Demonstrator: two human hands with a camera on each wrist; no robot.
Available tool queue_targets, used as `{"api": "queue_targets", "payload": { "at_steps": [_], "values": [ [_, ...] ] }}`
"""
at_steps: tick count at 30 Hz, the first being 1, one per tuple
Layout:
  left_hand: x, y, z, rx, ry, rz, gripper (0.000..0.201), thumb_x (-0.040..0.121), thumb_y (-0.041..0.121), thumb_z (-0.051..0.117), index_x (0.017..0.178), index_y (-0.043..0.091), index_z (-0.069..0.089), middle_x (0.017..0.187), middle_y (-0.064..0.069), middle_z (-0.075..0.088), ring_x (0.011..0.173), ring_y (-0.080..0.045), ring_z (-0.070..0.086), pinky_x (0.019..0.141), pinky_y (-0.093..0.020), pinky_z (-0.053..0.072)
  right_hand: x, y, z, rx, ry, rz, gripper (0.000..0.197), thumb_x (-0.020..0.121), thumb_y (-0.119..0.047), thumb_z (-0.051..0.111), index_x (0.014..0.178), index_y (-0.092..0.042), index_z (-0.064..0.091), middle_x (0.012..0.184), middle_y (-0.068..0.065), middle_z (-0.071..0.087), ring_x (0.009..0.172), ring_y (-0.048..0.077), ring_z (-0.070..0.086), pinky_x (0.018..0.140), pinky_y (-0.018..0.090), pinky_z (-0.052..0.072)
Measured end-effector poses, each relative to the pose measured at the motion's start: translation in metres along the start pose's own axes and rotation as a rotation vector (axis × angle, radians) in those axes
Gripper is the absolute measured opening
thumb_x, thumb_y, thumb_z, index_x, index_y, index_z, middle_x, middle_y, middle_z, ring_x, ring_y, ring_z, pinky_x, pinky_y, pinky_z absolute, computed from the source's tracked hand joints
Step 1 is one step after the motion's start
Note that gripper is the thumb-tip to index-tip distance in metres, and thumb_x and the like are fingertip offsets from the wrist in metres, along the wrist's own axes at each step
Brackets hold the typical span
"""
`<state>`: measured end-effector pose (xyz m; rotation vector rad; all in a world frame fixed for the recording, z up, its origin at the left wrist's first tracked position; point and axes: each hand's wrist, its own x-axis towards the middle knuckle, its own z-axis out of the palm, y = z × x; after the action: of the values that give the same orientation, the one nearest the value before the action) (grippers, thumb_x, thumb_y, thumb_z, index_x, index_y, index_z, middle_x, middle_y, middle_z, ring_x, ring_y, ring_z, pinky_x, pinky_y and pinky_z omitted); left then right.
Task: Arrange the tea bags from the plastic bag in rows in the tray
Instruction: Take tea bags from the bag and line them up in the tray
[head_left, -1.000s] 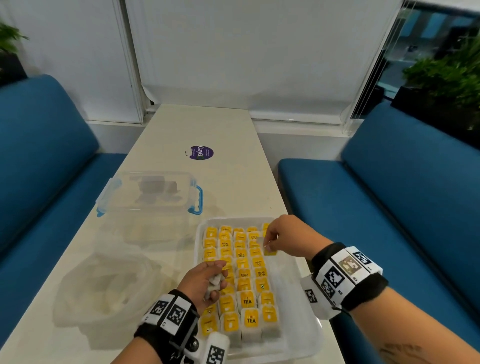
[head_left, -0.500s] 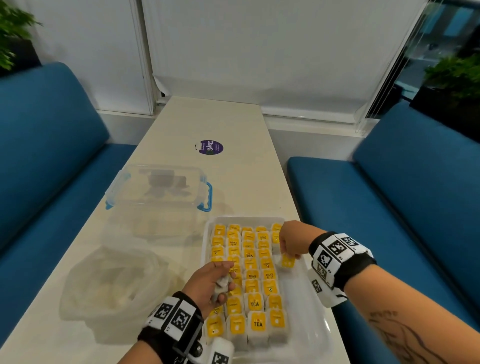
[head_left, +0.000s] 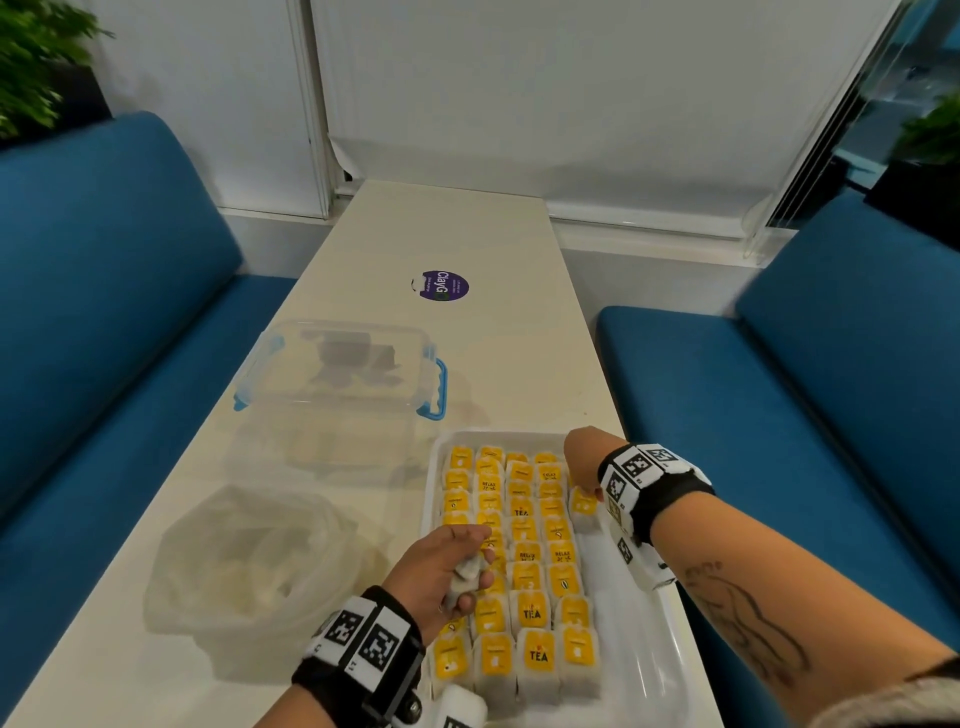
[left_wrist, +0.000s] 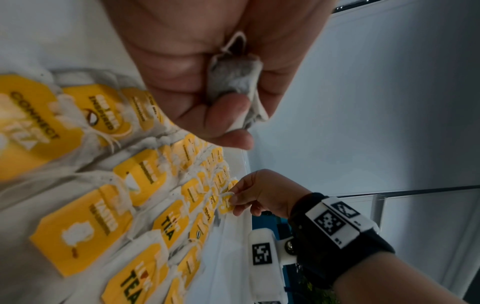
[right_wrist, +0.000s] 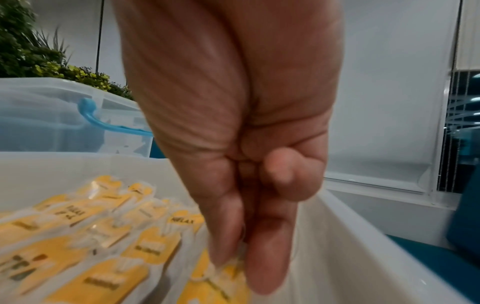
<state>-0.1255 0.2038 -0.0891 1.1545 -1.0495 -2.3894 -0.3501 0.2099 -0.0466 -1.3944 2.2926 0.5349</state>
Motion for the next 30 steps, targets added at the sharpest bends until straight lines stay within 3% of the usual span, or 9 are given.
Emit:
{"api": "queue_targets", "payload": {
  "at_steps": [2,5,9,11,14,18,21,25,30],
  "values": [
    [0.001,0.000,0.000,0.012,-0.005,-0.002,0.011,0.094,0.012,0.049,0.098,0.007,0.057,0.071,-0.007,0.058,0.044,-0.012,0.054,0.034,-0.016,0.032,0.004,0.000,-0.001,0.010,0.016,0.006,0.028,0.092,-0.001,0.047,0.117,0.001,0.060,0.123,0.019,0.060,0.099,0.027,0.058,0.094,0.032,0.045],
    [0.001,0.000,0.001,0.034,-0.006,-0.002,0.012,0.094,0.014,0.049,0.099,0.007,0.057,0.071,-0.007,0.058,0.045,-0.012,0.054,0.035,-0.015,0.032,0.006,0.000,-0.002,0.023,0.039,0.024,0.027,0.091,0.000,0.048,0.115,0.004,0.060,0.120,0.018,0.061,0.108,0.029,0.060,0.091,0.031,0.046],
    [0.002,0.003,0.000,-0.020,-0.013,-0.077,0.029,0.096,0.033,0.043,0.097,0.008,0.058,0.069,-0.007,0.062,0.047,-0.016,0.057,0.035,-0.016,0.035,0.002,0.003,-0.006,0.178,0.172,0.064,0.023,0.091,-0.001,0.046,0.107,-0.001,0.063,0.099,0.011,0.059,0.090,0.025,0.058,0.081,0.028,0.046],
    [0.002,0.006,0.001,-0.092,-0.038,-0.118,0.034,0.096,0.038,0.040,0.097,0.009,0.057,0.068,-0.008,0.063,0.047,-0.018,0.059,0.035,-0.016,0.036,-0.010,-0.001,-0.009,0.346,0.245,-0.014,0.017,0.088,-0.002,0.054,0.099,-0.005,0.066,0.095,0.004,0.061,0.086,0.020,0.060,0.080,0.026,0.050],
    [-0.001,0.012,0.003,-0.176,-0.076,-0.103,0.026,0.094,0.023,0.037,0.104,0.008,0.056,0.076,-0.012,0.065,0.050,-0.021,0.062,0.038,-0.017,0.041,-0.049,-0.016,-0.009,0.654,0.172,-0.242,0.014,0.081,0.000,0.065,0.083,-0.014,0.066,0.071,-0.004,0.060,0.059,0.008,0.057,0.059,0.016,0.048],
    [-0.004,0.016,0.011,-0.241,-0.132,-0.044,0.035,0.086,-0.001,0.027,0.107,0.006,0.055,0.090,-0.018,0.061,0.051,-0.024,0.063,0.043,-0.024,0.050,-0.090,-0.036,0.008,0.755,0.150,-0.400,0.016,0.073,-0.012,0.077,0.081,-0.020,0.065,0.080,-0.002,0.064,0.064,0.005,0.055,0.064,0.023,0.050],
    [-0.005,0.014,0.021,-0.163,-0.168,-0.005,0.046,0.081,-0.012,0.021,0.108,0.005,0.053,0.088,-0.017,0.058,0.045,-0.021,0.053,0.047,-0.027,0.052,-0.101,-0.047,0.025,0.727,0.247,-0.409,0.023,0.070,-0.014,0.077,0.084,-0.021,0.061,0.083,-0.008,0.058,0.066,0.001,0.050,0.065,0.022,0.046],
    [-0.007,0.010,0.031,-0.019,-0.179,0.018,0.050,0.070,-0.017,0.031,0.108,0.007,0.055,0.087,-0.015,0.056,0.060,-0.022,0.052,0.052,-0.029,0.055,-0.103,-0.043,0.035,0.728,0.325,-0.362,0.015,0.074,-0.014,0.072,0.082,-0.020,0.061,0.080,-0.007,0.057,0.072,0.009,0.052,0.071,0.031,0.050],
    [-0.013,0.005,0.033,0.078,-0.176,0.035,0.051,0.080,-0.018,0.025,0.109,0.012,0.056,0.098,-0.015,0.063,0.079,-0.026,0.066,0.054,-0.027,0.054,-0.099,-0.029,0.038,0.824,0.321,-0.288,0.009,0.081,-0.012,0.066,0.076,-0.018,0.063,0.069,-0.012,0.056,0.064,0.005,0.054,0.062,0.020,0.047]
  ]
}}
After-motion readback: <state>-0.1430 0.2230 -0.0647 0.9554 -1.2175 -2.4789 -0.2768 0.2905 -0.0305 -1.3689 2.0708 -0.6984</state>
